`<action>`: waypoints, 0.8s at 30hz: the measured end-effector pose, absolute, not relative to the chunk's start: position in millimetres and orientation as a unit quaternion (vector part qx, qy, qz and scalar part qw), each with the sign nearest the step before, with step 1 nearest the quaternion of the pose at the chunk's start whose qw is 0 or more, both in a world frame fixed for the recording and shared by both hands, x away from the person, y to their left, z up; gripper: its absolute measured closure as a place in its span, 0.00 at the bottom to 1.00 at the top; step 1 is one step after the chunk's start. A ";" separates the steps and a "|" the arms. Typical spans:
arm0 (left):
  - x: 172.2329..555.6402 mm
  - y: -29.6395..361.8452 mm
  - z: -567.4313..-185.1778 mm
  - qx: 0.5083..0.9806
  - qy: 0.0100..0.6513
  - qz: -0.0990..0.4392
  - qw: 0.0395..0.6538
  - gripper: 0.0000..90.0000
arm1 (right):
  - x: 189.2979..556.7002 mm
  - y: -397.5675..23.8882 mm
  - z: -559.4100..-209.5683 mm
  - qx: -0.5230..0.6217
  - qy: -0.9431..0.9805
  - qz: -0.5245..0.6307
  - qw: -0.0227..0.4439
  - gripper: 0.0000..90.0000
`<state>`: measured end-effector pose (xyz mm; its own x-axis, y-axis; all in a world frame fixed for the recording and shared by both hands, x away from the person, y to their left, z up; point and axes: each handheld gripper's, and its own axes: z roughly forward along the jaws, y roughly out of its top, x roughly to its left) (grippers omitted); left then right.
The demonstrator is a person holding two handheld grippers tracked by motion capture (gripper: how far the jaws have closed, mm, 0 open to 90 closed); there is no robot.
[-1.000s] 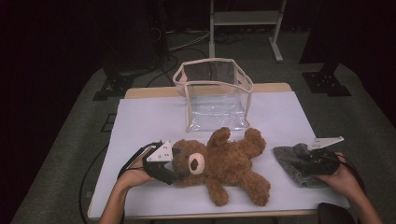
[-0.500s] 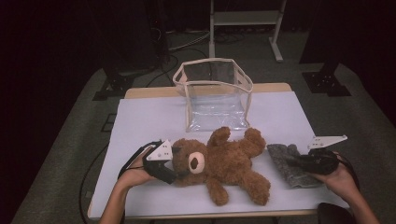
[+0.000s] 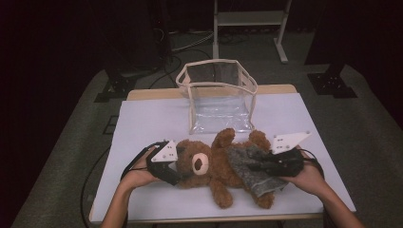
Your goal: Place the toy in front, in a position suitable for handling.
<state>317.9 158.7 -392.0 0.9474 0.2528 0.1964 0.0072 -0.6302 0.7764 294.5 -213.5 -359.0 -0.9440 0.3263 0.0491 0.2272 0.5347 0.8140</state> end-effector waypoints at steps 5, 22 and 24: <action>315.4 151.6 -384.1 0.883 0.052 0.148 0.443 0.21 | 304.5 -202.3 -367.6 0.157 0.882 0.441 0.056 0.87; 327.1 131.4 -385.8 0.878 0.098 0.140 0.446 0.37 | 305.6 -241.2 -382.3 0.199 0.873 0.440 0.074 0.86; 327.6 130.2 -385.2 0.879 0.101 0.141 0.445 0.37 | 304.5 -231.6 -372.1 0.184 0.871 0.449 0.076 0.86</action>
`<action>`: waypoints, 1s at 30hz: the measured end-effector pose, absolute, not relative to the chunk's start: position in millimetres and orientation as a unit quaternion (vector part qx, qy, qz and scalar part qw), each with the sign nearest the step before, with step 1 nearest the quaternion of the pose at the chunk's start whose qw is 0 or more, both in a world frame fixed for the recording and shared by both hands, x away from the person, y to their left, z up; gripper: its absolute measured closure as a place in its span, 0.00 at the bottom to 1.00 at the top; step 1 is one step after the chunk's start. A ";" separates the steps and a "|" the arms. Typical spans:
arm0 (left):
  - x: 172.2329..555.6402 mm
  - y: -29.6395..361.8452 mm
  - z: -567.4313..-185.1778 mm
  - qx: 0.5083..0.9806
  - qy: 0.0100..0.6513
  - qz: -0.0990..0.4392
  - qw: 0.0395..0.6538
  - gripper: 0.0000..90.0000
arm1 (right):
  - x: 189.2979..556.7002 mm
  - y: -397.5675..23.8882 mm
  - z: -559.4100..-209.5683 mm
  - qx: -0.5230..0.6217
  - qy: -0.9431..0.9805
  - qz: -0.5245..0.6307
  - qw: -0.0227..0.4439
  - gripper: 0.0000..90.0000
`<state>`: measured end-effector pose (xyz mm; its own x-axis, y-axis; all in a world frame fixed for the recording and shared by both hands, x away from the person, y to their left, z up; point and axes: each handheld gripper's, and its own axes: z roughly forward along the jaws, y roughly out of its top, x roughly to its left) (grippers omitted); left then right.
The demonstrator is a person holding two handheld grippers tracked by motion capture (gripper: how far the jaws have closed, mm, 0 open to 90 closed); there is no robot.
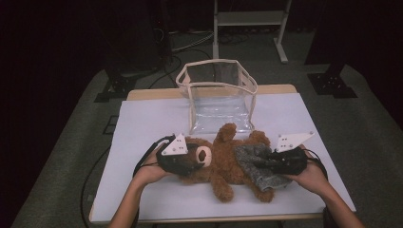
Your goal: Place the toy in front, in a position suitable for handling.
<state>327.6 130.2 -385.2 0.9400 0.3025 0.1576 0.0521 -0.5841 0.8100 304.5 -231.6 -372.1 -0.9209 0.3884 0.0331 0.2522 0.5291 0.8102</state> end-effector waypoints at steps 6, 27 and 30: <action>327.5 130.5 -386.2 0.877 0.114 0.147 0.443 0.37 | 310.5 -190.8 -365.2 0.139 0.881 0.444 0.082 0.86; 327.7 131.3 -385.9 0.875 0.116 0.138 0.448 0.37 | 287.2 -264.3 -395.3 0.219 0.862 0.448 0.087 0.86; 327.3 130.2 -385.2 0.877 0.118 0.139 0.445 0.36 | 286.0 -255.3 -385.0 0.203 0.862 0.456 0.093 0.86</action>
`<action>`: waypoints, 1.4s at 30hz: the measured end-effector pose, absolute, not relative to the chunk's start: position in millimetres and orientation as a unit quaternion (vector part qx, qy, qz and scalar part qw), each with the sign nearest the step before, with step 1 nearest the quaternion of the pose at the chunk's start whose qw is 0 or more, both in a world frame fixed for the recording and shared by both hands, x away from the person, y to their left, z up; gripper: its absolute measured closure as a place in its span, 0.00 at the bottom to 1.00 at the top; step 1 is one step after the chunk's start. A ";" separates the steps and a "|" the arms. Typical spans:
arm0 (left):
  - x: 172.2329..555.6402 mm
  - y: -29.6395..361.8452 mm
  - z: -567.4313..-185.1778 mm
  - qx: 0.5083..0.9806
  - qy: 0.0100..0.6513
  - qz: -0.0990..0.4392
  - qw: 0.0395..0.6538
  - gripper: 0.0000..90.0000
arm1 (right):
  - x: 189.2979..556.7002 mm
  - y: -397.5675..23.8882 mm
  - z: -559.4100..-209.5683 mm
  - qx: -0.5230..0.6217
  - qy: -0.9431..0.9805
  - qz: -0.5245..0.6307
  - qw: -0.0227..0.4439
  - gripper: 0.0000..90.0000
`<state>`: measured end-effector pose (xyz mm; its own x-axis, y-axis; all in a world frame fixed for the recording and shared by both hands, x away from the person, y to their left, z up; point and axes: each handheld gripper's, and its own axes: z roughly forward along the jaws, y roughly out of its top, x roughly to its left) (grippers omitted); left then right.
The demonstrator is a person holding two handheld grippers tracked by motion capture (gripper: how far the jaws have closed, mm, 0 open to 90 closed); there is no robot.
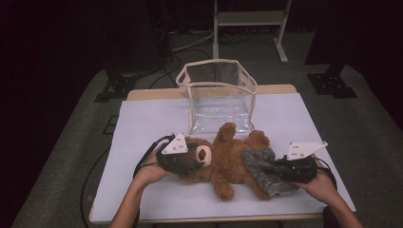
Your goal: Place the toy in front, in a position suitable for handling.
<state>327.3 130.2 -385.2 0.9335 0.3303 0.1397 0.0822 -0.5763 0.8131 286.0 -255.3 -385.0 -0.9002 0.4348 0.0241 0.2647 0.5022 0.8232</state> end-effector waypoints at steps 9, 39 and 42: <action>328.2 132.1 -385.1 0.873 0.135 0.142 0.447 0.36 | 286.4 -210.3 -374.8 0.143 0.879 0.442 0.109 0.85; 333.0 130.8 -384.0 0.862 0.176 0.145 0.453 0.35 | 271.8 -259.7 -397.7 0.201 0.866 0.447 0.098 0.85; 333.3 130.5 -384.2 0.863 0.173 0.141 0.454 0.35 | 267.0 -281.2 -404.2 0.232 0.860 0.445 0.095 0.85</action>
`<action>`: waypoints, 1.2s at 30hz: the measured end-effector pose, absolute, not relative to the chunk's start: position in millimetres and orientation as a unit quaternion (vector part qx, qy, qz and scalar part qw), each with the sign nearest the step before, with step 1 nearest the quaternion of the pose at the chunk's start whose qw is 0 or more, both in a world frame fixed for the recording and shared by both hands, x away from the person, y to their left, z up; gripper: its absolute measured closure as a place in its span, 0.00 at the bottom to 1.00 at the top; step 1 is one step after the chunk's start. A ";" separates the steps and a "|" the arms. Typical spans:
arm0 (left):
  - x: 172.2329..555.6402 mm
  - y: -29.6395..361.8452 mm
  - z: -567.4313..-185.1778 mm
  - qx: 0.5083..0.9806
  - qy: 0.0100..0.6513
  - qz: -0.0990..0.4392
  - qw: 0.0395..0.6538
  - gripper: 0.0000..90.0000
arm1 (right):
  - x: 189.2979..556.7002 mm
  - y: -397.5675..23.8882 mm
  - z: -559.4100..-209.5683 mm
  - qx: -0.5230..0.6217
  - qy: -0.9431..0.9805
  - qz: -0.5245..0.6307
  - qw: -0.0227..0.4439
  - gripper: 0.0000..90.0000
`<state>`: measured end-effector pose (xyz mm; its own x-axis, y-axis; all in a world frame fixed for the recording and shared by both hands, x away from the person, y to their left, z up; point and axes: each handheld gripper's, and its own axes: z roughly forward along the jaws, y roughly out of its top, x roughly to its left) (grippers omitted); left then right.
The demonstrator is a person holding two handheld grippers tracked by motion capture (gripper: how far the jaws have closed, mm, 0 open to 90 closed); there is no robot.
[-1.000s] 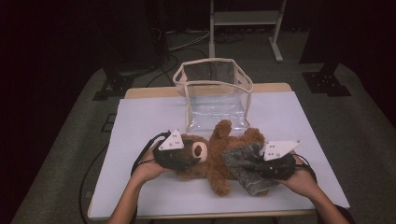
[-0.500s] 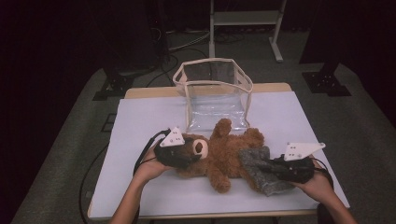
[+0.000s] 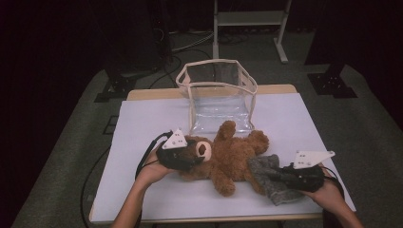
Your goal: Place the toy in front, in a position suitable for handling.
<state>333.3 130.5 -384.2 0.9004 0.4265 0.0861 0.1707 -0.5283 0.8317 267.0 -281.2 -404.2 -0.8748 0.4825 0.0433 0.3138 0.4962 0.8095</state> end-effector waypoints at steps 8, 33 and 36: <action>332.0 128.4 -386.5 0.871 0.155 0.138 0.444 0.32 | 272.9 -272.8 -383.0 0.215 0.854 0.460 0.111 0.85; 323.2 133.2 -385.0 0.886 0.124 0.127 0.428 0.34 | 280.2 -283.2 -398.1 0.247 0.843 0.471 0.082 0.85; 321.6 134.5 -384.2 0.888 0.118 0.124 0.426 0.34 | 285.7 -271.5 -388.4 0.229 0.846 0.472 0.094 0.85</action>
<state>321.6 134.5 -384.2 0.9411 0.3159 0.1206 0.1040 -0.6098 0.7857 285.7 -271.5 -388.4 -0.8771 0.4768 0.0576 0.2995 0.4491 0.8418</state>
